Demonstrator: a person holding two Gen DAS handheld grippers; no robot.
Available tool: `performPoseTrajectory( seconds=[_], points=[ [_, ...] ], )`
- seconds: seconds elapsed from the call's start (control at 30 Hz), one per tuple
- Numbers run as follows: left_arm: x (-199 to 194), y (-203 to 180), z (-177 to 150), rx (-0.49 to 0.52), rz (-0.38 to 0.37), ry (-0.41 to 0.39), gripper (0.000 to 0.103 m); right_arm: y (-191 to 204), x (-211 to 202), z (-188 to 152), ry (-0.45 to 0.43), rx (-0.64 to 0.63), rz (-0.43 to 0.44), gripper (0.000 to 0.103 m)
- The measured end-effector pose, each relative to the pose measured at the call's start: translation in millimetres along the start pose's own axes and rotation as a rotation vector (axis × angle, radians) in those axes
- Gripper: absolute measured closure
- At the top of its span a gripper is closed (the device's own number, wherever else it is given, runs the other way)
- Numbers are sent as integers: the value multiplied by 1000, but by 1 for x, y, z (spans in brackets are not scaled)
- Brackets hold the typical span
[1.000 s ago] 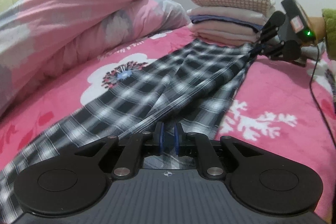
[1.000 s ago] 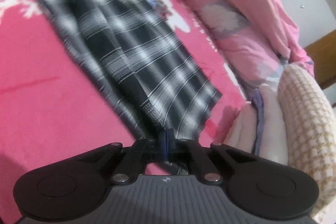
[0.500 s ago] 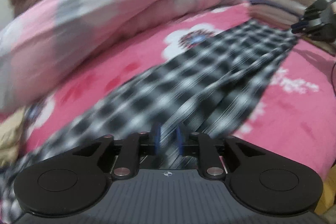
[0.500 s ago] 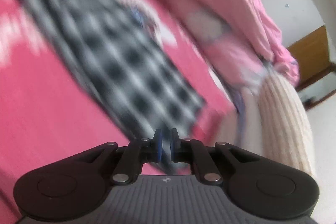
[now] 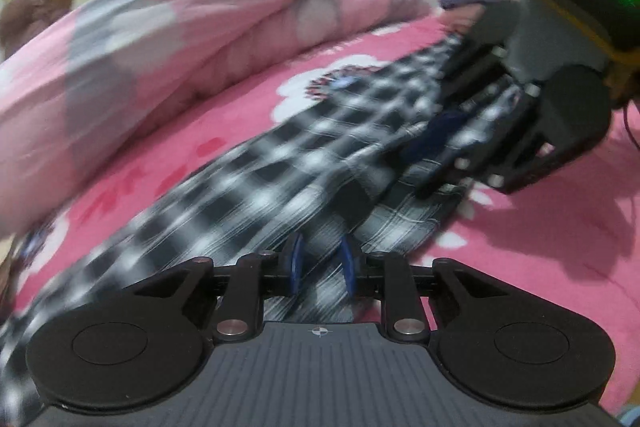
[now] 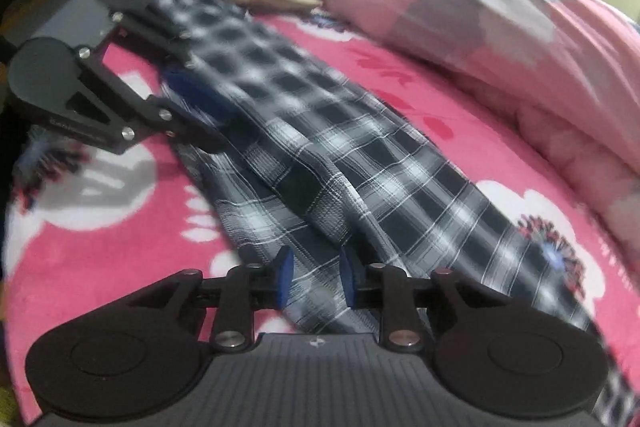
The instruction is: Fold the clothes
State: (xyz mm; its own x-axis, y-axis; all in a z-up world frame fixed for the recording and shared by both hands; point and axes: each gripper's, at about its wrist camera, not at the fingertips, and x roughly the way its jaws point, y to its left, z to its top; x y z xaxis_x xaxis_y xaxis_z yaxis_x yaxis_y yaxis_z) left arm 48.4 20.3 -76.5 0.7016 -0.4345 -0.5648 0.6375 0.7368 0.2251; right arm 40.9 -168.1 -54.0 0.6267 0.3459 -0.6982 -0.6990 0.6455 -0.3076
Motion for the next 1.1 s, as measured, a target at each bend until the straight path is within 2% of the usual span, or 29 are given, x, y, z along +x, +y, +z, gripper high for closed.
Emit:
performPoseTrajectory(
  seconds=[0.13,0.2,0.23,0.27,0.37,0.43,0.63,0.73,0.87,1.03,1.1],
  points=[
    [12,-3,1,41,-17,-8,81,-10,14,1,20,-9,-17,76],
    [18,-5,1,61,-26,-13,83,-10,18,1,19,-5,-4,77],
    [21,-6,1,72,-30,-15,89,-11,20,0,9,-2,-5,78],
    [24,-7,1,82,-35,-17,97,-14,20,-2,1,8,-7,84],
    [32,-9,2,109,-48,-24,103,-21,19,-7,-17,57,2,99],
    [27,-8,3,89,-59,-44,103,-23,17,-9,-22,79,12,103],
    [-1,-4,6,22,-159,-80,103,-15,-15,-15,-34,92,64,103],
    [1,-9,-1,44,-206,-30,103,-9,-24,-21,-18,95,86,103],
    [8,-9,-5,45,-230,5,103,-6,-25,-29,-7,139,104,103],
    [9,-5,-10,34,-231,22,102,-9,-44,-41,-26,220,77,101],
    [3,-2,-12,26,-228,11,102,-16,-57,-52,-21,277,22,101]
  ],
)
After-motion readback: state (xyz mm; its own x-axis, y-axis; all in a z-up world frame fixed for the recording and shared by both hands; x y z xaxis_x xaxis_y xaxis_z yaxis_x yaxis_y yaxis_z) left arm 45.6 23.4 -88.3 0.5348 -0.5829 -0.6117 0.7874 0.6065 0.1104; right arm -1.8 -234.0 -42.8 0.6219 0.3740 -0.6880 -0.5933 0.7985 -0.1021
